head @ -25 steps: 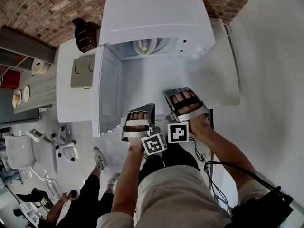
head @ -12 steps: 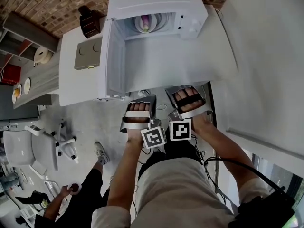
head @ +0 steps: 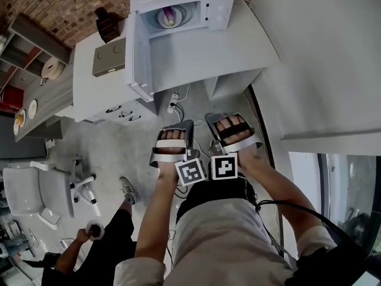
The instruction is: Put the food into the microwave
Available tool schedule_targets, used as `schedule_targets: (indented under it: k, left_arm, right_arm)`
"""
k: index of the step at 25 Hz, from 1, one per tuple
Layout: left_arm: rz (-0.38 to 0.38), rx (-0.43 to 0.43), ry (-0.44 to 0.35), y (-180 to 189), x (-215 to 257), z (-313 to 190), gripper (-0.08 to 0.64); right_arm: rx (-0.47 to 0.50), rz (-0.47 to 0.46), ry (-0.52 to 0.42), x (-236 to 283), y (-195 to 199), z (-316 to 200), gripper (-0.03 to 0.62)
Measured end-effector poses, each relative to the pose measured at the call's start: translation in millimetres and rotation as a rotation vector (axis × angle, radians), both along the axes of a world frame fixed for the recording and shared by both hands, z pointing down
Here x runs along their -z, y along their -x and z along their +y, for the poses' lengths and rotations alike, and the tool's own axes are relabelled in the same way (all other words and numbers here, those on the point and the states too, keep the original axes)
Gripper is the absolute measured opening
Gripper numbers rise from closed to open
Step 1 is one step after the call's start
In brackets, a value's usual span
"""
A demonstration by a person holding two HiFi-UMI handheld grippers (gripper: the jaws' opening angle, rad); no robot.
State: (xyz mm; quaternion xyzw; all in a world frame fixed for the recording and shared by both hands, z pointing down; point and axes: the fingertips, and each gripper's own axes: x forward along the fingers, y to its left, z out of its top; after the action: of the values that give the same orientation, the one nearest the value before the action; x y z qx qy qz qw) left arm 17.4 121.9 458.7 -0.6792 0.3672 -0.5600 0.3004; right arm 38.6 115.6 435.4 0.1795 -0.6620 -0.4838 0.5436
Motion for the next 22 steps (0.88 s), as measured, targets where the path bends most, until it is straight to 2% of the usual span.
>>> schedule_targets:
  k: [5,12,22]
  left_arm:
    - [-0.046,-0.012,-0.003,-9,11,47,0.005]
    - [-0.05,0.014,-0.015,-20,20,75,0.005]
    - [-0.034,0.036,-0.053,-35,36,79,0.005]
  right_arm:
    - [0.009,0.013,0.017,7,-13,51,0.005]
    - [0.041,0.005,-0.002,17,-23,82,0.006]
    - [0.088,0.004,-0.041,27,-27,89,0.005]
